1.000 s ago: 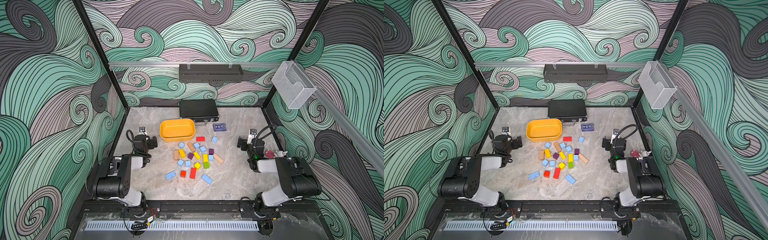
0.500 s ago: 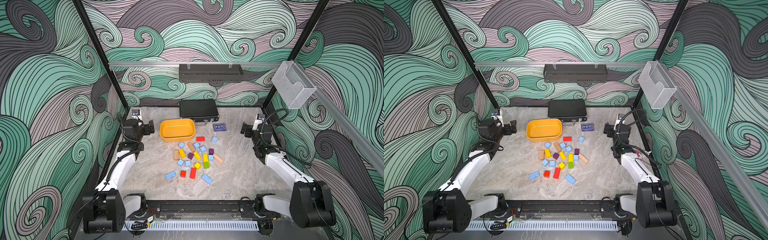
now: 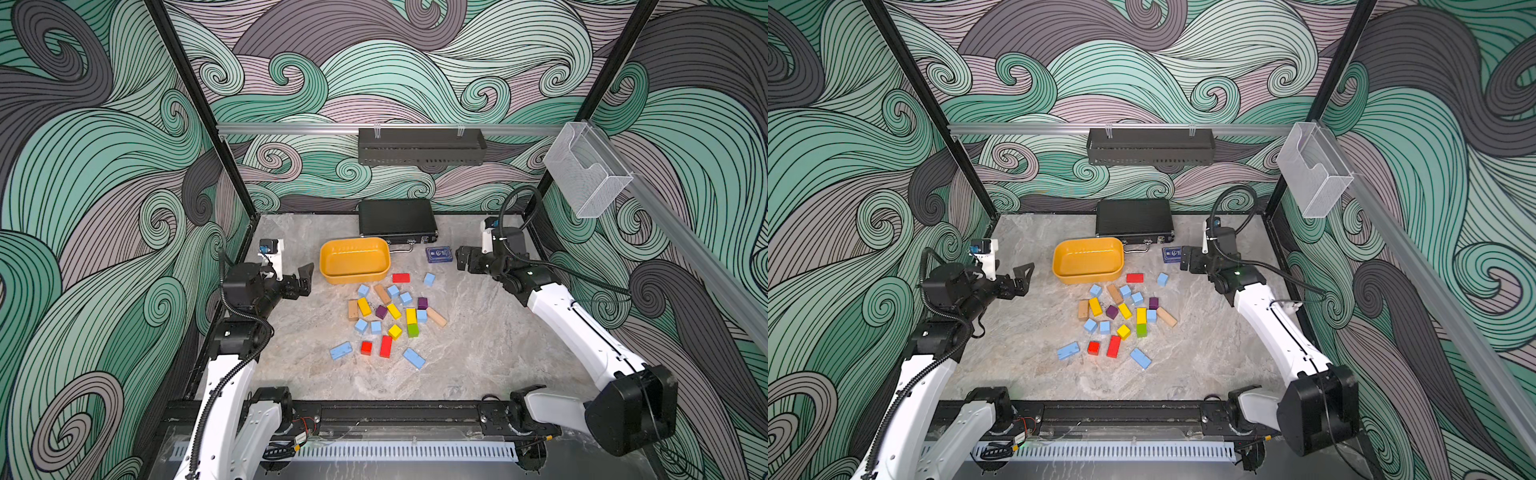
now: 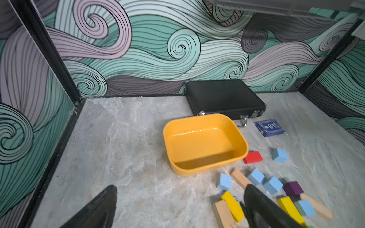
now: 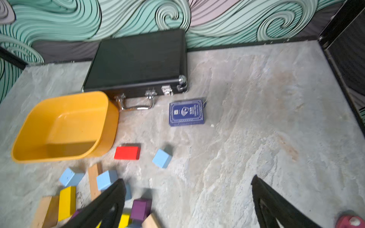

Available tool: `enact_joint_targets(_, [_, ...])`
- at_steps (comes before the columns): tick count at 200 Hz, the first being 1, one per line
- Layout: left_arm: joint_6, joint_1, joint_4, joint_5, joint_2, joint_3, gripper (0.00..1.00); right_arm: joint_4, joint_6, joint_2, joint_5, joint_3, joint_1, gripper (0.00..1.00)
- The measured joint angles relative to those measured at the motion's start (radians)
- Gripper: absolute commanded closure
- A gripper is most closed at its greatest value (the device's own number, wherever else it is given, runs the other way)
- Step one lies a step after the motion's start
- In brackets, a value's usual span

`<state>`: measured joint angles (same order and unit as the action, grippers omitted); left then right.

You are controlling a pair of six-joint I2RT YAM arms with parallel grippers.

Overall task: Pick out the blue building blocks
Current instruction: Pick up the building block from the center of the board.

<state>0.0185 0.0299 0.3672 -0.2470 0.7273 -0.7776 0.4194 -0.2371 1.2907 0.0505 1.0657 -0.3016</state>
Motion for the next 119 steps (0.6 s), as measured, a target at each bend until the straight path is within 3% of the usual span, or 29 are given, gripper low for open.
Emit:
enact_joint_targets(53, [0.011, -0.024, 0.041, -0.075, -0.029, 0.09, 0.01, 0.121, -0.083, 0.104, -0.019, 0.011, -0.056, 0.06])
enact_joint_targets(119, [0.031, -0.055, 0.015, -0.121, -0.002, 0.113, 0.01, 0.13, -0.204, 0.314, -0.037, 0.125, -0.085, 0.11])
